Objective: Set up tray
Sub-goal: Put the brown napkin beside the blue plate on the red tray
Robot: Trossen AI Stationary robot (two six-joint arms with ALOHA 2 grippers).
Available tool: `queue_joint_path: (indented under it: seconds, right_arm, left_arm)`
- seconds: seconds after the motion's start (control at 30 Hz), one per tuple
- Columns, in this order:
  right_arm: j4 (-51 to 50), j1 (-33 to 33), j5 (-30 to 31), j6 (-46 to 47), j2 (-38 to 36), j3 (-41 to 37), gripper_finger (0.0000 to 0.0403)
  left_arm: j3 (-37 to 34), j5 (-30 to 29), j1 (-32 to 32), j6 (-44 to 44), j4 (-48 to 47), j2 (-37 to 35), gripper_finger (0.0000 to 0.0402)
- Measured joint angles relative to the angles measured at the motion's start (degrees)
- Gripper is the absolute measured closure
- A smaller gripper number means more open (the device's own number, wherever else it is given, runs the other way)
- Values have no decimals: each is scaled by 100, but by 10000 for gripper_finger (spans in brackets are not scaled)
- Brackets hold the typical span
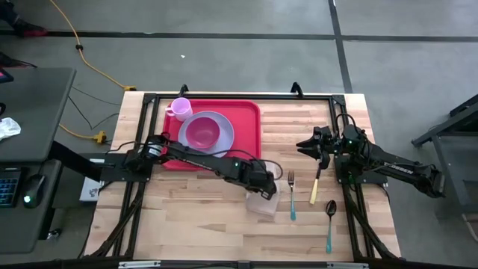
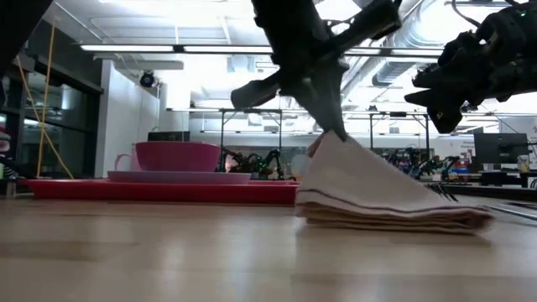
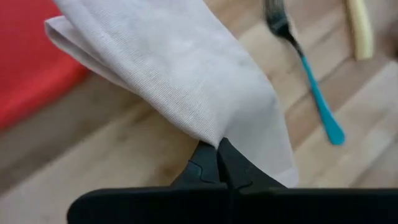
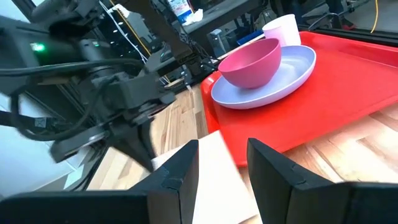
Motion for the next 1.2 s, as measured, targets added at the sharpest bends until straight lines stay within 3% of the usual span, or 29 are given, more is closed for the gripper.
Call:
queue_joint_path:
  seconds: [0.53,0.8,1.2]
  right_arm:
    - [-33,1,2,2,0,0,289]
    - [-44,0,2,2,2,0,289]
    - [-186,0,5,-66,7,-2,289]
  left_arm:
    - [7,469,775,992,-868,0,392]
    - [7,863,1190,1294,-883,0,392]
    - [11,922,1825,1488,-973,-197,392]
